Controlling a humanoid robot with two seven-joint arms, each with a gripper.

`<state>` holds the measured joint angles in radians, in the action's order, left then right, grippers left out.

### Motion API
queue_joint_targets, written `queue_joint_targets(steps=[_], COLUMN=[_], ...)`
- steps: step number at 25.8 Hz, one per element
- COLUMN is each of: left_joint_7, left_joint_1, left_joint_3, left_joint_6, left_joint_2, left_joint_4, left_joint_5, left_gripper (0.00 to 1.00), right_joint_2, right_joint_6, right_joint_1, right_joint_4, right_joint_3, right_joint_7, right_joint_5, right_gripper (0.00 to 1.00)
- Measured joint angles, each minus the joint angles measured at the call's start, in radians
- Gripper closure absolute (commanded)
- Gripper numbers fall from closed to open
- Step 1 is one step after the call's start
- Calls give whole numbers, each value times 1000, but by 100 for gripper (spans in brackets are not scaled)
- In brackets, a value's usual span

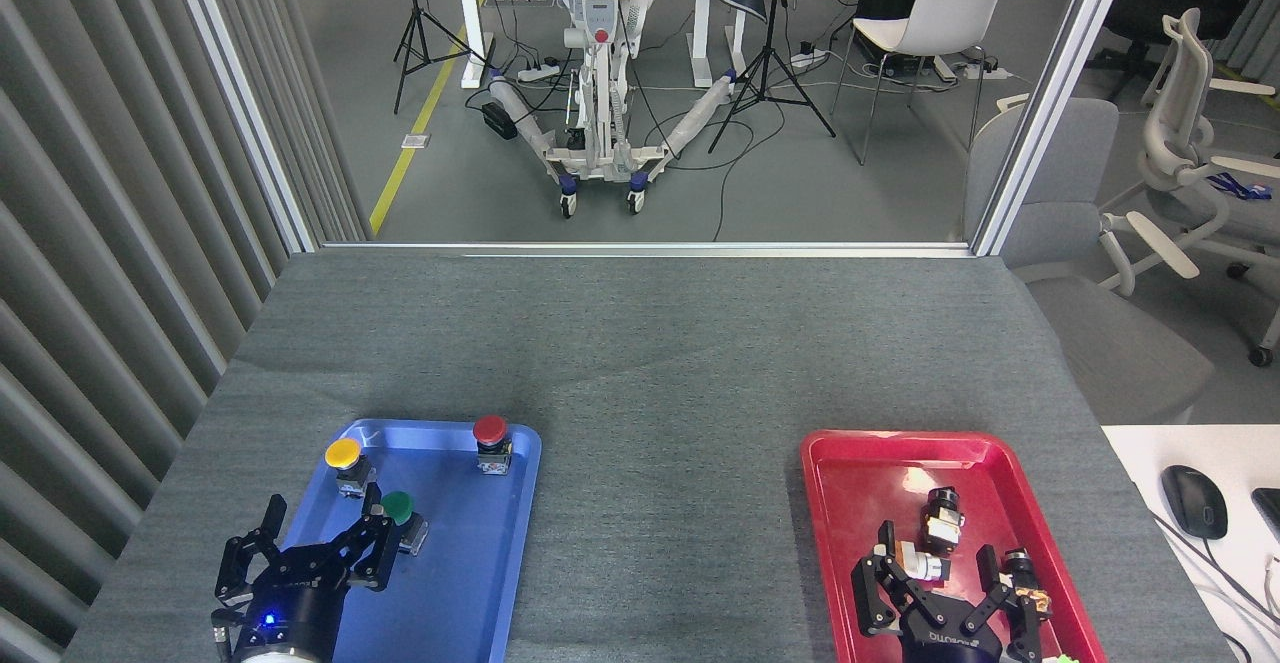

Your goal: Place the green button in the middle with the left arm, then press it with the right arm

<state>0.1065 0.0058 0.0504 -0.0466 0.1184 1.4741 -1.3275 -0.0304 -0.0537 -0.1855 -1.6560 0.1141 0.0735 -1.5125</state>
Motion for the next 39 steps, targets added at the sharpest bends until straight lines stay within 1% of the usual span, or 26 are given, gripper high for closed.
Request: queue_joint_targets(steps=[2, 5, 9, 18, 30, 39], left_joint_7=[-1, -13, -36, -36, -34, -33], left_joint_1=[6, 9, 15, 35, 45, 61], left_joint_3=[9, 34, 48, 51, 51, 51], left_joint_6=[22, 40, 48, 41, 40, 45], left_joint_2=[10, 21, 45, 66, 67, 68], left_joint_4=[9, 12, 15, 38, 44, 44], left_joint_5=[38, 129, 183, 164, 138, 135], left_gripper=[0, 0, 0, 0, 0, 0], right_joint_2=[-1, 0, 16, 52, 62, 79], right_joint_6=[3, 7, 12, 15, 16, 35], right_joint_1=[-8, -13, -9, -2, 12, 10], right_joint_4=[0, -2, -3, -4, -2, 4], right_joint_3=[2, 4, 12, 20, 18, 18], right_joint_7=[-1, -1, -2, -3, -1, 0], right_joint_5=[2, 3, 14, 34, 39, 44], right_gripper=[0, 0, 0, 0, 0, 0])
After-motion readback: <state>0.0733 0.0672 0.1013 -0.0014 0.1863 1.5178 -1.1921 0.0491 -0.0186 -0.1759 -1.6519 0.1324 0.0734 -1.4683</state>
